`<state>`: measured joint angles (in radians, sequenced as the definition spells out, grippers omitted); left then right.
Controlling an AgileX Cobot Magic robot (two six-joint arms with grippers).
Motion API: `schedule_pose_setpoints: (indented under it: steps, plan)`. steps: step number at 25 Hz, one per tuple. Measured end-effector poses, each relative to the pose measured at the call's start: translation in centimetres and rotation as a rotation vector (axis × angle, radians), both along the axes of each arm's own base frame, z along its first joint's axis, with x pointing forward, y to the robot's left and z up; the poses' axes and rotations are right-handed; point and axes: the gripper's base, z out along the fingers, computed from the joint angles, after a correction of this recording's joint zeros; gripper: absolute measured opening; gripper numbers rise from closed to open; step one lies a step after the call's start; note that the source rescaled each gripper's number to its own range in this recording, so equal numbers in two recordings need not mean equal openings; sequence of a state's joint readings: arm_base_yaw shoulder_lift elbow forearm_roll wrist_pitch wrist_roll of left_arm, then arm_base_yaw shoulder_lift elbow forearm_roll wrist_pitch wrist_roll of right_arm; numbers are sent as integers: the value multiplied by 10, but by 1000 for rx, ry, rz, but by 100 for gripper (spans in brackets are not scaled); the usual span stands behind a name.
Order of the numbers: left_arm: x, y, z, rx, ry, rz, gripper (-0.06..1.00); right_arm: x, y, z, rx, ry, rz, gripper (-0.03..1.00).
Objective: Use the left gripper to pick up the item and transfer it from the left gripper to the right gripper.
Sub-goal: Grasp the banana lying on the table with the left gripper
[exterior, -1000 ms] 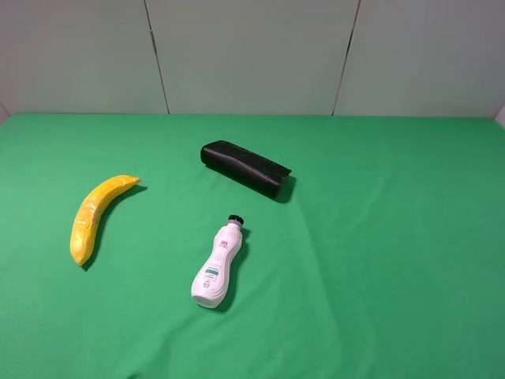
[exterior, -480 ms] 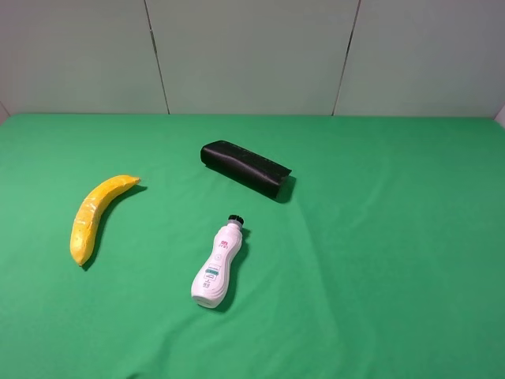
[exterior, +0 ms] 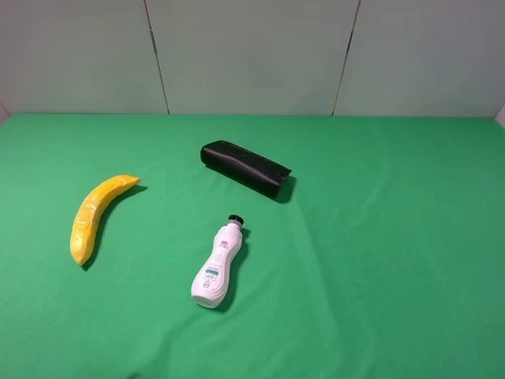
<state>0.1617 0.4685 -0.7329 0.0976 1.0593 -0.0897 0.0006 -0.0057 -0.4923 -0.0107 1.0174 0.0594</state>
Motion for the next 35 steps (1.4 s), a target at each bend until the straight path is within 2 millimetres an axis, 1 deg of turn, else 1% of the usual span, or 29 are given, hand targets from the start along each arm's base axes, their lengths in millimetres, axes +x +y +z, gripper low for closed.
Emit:
schedule_pose_setpoints:
  steps: [4,11,14,21,32,35]
  plan:
    - [22,3,-3,-13,83,-6,97,0,0,0,0,0,0,100]
    - [55,3,-16,-28,217,-59,97,0,0,0,0,-1,0,100]
    - [69,1,-23,-33,269,-85,99,0,0,0,0,-1,0,100]
    - [102,-5,-44,-61,386,-129,100,0,0,0,0,-1,0,100]
    - [139,-7,-82,-123,537,-130,100,0,0,0,0,-1,0,100]
    - [150,-7,-95,-131,572,-128,100,0,0,0,0,-1,0,100]
